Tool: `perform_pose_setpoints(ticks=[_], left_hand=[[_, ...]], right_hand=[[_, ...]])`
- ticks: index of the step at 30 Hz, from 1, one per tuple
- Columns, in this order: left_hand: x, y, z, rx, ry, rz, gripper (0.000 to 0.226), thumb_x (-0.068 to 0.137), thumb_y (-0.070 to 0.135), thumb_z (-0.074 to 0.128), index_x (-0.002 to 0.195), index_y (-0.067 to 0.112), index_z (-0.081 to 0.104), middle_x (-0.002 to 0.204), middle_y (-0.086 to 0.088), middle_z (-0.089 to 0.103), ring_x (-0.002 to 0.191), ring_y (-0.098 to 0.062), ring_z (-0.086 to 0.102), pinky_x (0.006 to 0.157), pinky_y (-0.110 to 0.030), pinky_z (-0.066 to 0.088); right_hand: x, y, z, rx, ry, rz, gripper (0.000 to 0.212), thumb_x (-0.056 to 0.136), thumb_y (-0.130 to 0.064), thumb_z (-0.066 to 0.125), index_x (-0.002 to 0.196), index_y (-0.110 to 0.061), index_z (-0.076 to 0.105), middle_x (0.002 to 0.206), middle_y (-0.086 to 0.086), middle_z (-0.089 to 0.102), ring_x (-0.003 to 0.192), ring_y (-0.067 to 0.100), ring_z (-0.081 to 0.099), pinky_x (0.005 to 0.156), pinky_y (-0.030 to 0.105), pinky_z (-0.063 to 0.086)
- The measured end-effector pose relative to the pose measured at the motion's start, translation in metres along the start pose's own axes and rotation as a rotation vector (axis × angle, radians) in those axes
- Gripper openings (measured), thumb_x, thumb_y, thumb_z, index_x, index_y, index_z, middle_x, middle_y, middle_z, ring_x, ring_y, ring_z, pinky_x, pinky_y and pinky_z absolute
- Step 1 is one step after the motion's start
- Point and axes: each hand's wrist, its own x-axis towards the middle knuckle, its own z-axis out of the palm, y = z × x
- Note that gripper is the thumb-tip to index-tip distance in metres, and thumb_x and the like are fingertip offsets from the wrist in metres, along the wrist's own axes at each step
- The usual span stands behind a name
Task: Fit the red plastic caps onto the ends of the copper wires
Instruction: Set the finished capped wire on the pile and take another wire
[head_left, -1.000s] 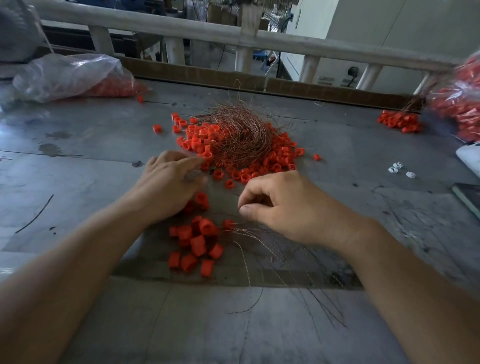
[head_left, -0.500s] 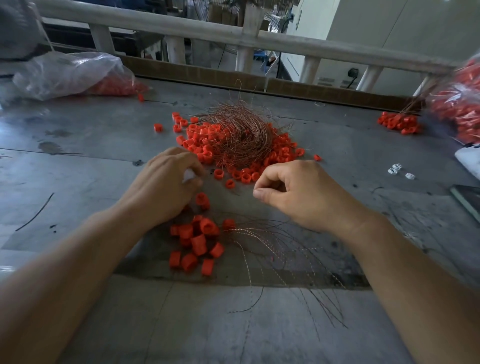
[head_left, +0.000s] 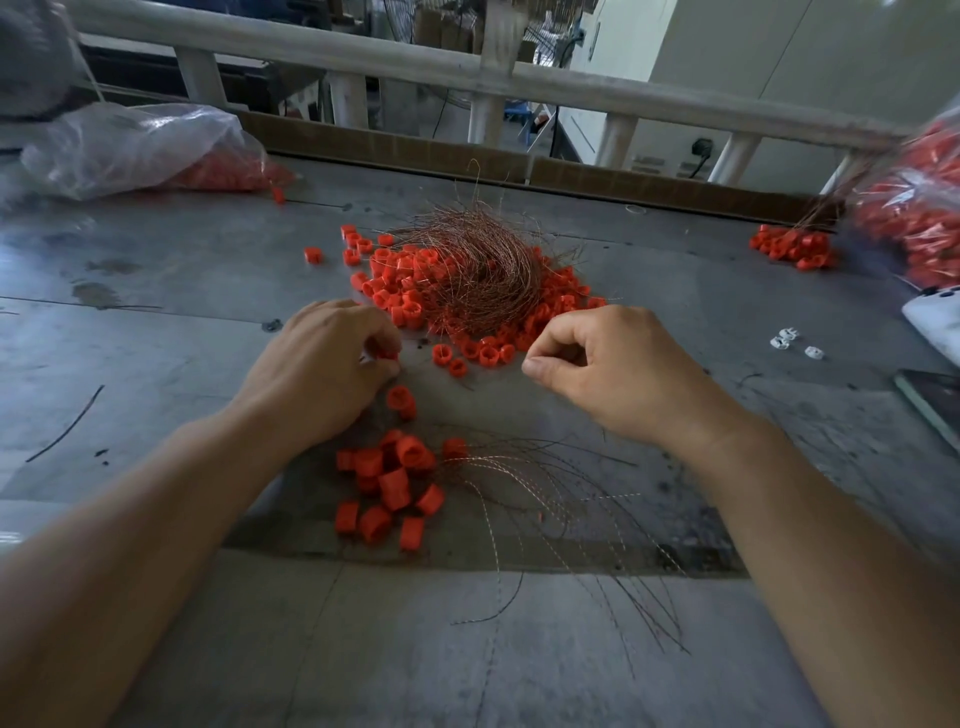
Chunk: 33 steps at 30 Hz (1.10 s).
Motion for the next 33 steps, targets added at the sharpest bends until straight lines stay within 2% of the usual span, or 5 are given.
perform_pose_setpoints(ticks=[7, 11, 20, 25, 33], left_hand=[[-0.005, 0.011, -0.013, -0.198, 0.146, -0.055, 0.016, 0.088, 0.016, 0.057, 0.101, 0.018, 0.067, 0.09, 0.003, 0.058, 0.08, -0.013, 0.053, 0.072, -0.023, 0.035], [-0.011, 0.018, -0.017, -0.299, 0.145, -0.041, 0.013, 0.087, 0.016, 0.059, 0.095, 0.024, 0.066, 0.08, 0.02, 0.059, 0.075, 0.004, 0.054, 0.061, 0.0, 0.037], [-0.014, 0.022, -0.018, -0.316, 0.093, -0.019, 0.014, 0.084, 0.015, 0.062, 0.095, 0.023, 0.067, 0.077, 0.024, 0.056, 0.071, 0.011, 0.055, 0.06, 0.003, 0.036], [-0.014, 0.022, -0.017, -0.338, 0.089, -0.01, 0.014, 0.083, 0.013, 0.063, 0.094, 0.022, 0.068, 0.076, 0.024, 0.056, 0.068, 0.022, 0.051, 0.058, 0.004, 0.035], [-0.015, 0.02, -0.017, -0.33, 0.069, -0.026, 0.015, 0.083, 0.014, 0.063, 0.096, 0.022, 0.068, 0.077, 0.025, 0.055, 0.069, 0.02, 0.052, 0.059, 0.005, 0.035]], right_hand=[[0.01, 0.023, -0.01, -0.048, 0.187, 0.143, 0.012, 0.084, -0.025, 0.063, 0.074, -0.019, 0.066, 0.066, -0.008, 0.061, 0.071, 0.014, 0.06, 0.068, 0.026, 0.046], [0.014, 0.034, -0.006, -0.064, 0.196, 0.193, 0.015, 0.084, -0.024, 0.063, 0.069, -0.023, 0.061, 0.067, -0.008, 0.062, 0.073, 0.014, 0.06, 0.066, 0.024, 0.041], [0.023, 0.024, 0.02, -0.094, 0.082, -0.09, 0.032, 0.086, -0.018, 0.061, 0.117, -0.012, 0.061, 0.147, -0.001, 0.032, 0.134, 0.013, 0.027, 0.107, 0.019, 0.014], [0.027, 0.023, 0.03, -0.147, -0.007, -0.182, 0.051, 0.09, -0.018, 0.055, 0.137, -0.009, 0.037, 0.149, -0.001, 0.028, 0.139, 0.009, 0.014, 0.103, 0.01, 0.001], [0.026, 0.024, 0.026, -0.111, 0.156, -0.137, 0.037, 0.09, -0.018, 0.056, 0.125, -0.007, 0.054, 0.14, 0.001, 0.043, 0.13, 0.014, 0.034, 0.099, 0.014, 0.017]])
